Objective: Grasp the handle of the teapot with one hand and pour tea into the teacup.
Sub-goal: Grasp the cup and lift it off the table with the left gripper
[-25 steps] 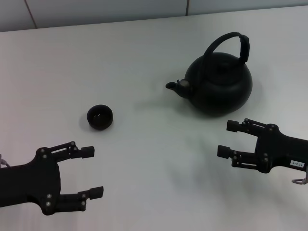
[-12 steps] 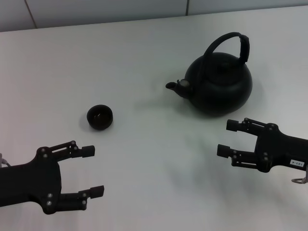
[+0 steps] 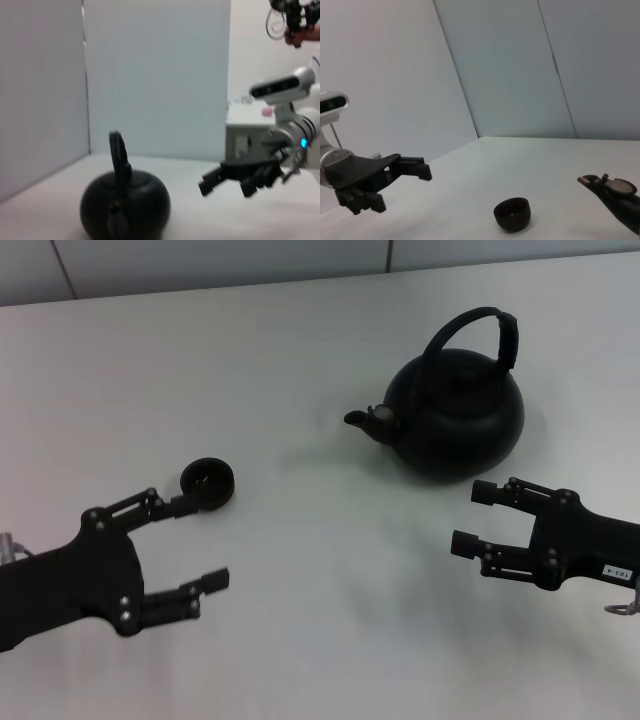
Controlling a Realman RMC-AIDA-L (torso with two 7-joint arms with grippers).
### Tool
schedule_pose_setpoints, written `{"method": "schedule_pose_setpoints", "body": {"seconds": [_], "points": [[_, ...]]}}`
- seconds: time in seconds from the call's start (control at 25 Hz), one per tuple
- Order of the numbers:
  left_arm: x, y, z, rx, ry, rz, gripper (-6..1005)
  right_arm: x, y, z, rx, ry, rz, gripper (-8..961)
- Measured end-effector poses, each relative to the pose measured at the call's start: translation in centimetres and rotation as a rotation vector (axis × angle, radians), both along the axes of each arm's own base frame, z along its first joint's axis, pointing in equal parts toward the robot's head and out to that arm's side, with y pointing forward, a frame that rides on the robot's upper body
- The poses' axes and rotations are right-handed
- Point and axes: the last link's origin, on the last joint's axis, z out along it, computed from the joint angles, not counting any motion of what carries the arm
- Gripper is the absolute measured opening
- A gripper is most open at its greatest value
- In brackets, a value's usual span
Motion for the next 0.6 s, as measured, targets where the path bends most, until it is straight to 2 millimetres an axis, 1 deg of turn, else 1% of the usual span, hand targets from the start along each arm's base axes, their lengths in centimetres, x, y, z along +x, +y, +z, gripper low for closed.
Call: {"method": "schedule_pose_setpoints", "body": {"seconds": [0.12, 0.2, 0.24, 0.32, 0.44, 0.6], "points": [[0.0, 0.5, -0.7, 0.082, -0.074, 0.038, 833, 0.0, 0.0, 0.0, 0.003, 0.002, 0.0, 825], [-0.1, 0.6, -0.8, 0.104, -0.089, 0.052, 833, 0.0, 0.1, 0.1, 0.004, 0.002, 0.0, 824], [-0.4, 0.9, -1.0, 0.183, -0.133, 0.092, 833, -0.1, 0.2, 0.1, 0.006, 0.003, 0.001, 824], [-0.5, 0.9, -1.0, 0.205, -0.146, 0.104, 833, -0.1, 0.2, 0.1, 0.007, 0.003, 0.002, 823], [-1.1, 1.3, -1.3, 0.284, -0.204, 0.205, 834, -0.2, 0.4, 0.1, 0.007, 0.003, 0.006, 822], [-1.8, 1.6, -1.9, 0.291, -0.179, 0.26, 834, -0.3, 0.6, 0.1, 0.008, 0.001, 0.012, 823]]}}
